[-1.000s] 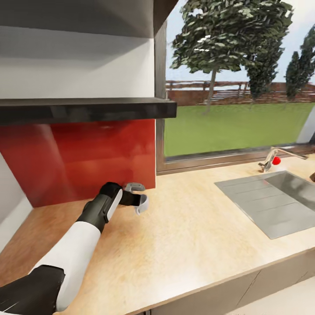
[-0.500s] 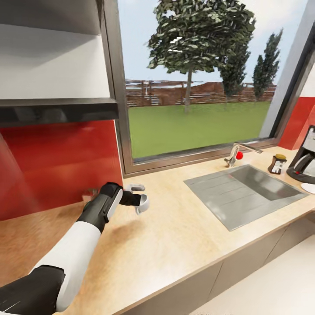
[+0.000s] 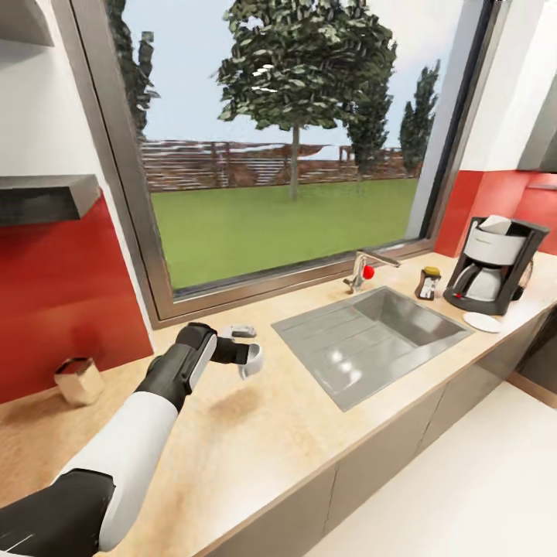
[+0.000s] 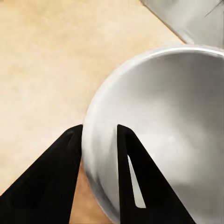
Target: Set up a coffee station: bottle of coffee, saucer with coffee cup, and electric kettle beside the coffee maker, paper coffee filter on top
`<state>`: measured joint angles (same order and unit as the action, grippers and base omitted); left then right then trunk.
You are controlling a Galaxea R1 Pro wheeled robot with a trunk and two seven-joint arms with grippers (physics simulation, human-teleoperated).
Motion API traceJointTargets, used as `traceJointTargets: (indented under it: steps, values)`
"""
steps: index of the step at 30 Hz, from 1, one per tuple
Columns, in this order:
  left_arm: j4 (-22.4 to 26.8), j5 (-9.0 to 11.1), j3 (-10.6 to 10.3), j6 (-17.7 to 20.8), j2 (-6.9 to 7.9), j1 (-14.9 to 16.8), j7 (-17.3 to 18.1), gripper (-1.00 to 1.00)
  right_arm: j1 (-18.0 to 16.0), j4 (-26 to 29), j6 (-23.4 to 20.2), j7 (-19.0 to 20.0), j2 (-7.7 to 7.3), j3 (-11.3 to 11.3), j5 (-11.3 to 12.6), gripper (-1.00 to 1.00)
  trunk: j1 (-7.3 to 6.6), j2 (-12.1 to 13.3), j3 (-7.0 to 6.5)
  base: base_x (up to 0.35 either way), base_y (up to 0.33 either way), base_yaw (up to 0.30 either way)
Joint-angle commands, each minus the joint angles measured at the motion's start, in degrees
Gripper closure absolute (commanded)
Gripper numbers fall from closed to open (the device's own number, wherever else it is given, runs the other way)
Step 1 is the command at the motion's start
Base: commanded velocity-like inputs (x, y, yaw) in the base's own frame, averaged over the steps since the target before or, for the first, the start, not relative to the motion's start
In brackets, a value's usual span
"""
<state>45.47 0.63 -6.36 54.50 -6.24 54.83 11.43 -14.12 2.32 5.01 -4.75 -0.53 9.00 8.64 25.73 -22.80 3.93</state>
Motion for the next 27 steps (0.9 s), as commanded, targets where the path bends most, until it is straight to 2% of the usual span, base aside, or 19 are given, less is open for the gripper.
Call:
traceJointTargets:
  steps: [1, 14, 27]
  values:
    - [0.1, 0.1, 0.0, 0.3, 0.0, 0.1, 0.0, 1.0, 0.0, 0.0, 0.2, -0.1, 0.0, 0.5, 0.6, -1.0, 0.05, -0.1, 0.13, 0.147, -0.273, -0.267]
    - [0.1, 0.1, -0.1, 0.1, 0.0, 0.0, 0.0, 1.0, -0.1, 0.0, 0.2, -0.1, 0.0, 0.5, 0.6, -1.0, 0.05, -0.1, 0.17, 0.221, -0.215, -0.267]
    - [0.1, 0.1, -0.1, 0.1, 0.0, 0.0, 0.0, 1.0, -0.1, 0.0, 0.2, -0.1, 0.06, 0.5, 0.6, -1.0, 0.05, -0.1, 0.98, 0.219, -0.208, -0.22]
